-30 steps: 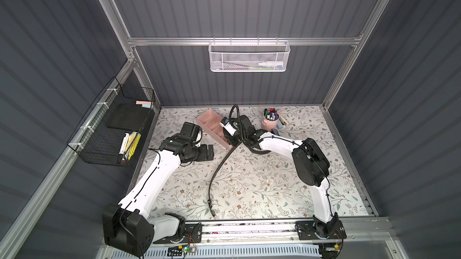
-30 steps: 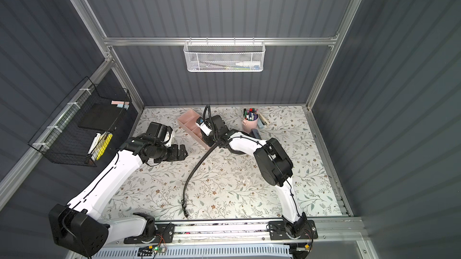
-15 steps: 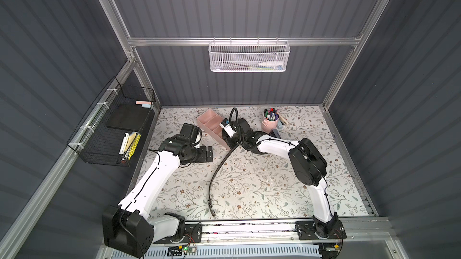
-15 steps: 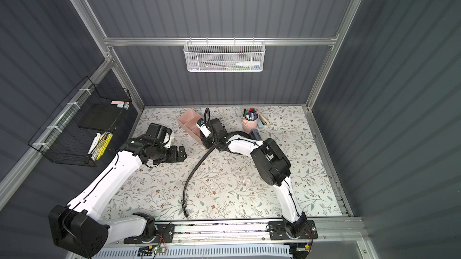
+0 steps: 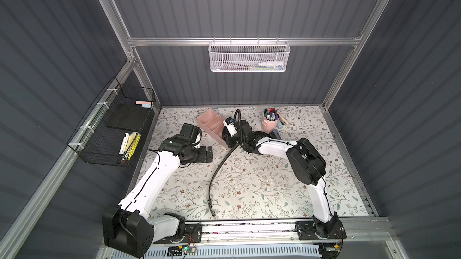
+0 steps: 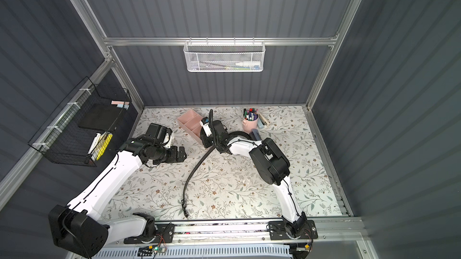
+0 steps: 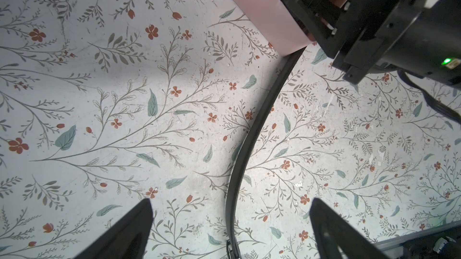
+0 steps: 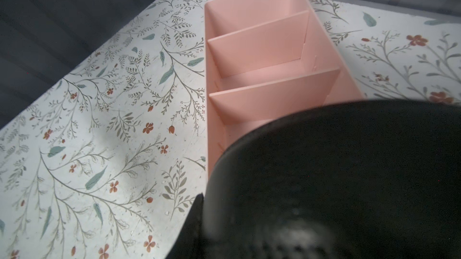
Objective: Place the belts into the storage roll
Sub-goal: Place the belt in the container.
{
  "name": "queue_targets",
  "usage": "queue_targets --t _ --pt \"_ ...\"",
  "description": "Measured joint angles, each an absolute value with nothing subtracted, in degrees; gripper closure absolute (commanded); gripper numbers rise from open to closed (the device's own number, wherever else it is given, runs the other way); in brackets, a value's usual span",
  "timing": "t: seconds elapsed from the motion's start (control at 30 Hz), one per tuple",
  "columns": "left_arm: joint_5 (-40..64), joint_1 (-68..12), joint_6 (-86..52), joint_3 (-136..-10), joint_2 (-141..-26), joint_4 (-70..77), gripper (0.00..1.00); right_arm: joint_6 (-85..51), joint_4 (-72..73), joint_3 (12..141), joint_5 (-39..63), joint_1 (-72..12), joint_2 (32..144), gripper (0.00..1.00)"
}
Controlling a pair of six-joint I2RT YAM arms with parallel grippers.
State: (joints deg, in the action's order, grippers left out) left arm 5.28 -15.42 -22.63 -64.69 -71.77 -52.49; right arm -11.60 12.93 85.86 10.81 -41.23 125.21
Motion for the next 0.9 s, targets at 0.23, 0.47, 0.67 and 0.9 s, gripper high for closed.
queue_targets --t 0.23,0.47,0.67,0.9 --pt "5.3 -15.42 -22.46 -64.69 -71.77 -52.49 0.01 -15.09 13.06 85.89 13.76 -40.34 125.32 0.76" --pt "5.3 -15.42 -22.41 -64.36 -71.68 -52.42 0.0 -16.58 11.49 85.89 14.7 -40.18 125.08 0.45" --pt "5.3 -15.42 -22.31 -63.02 -70.94 -52.45 0.0 -16.4 9.06 85.82 13.47 -39.99 123.59 0.26" --pt "5.63 -15.4 -22.35 -61.69 -70.08 -50.92 0.01 -16.51 4.47 83.2 12.14 -39.81 117.71 0.01"
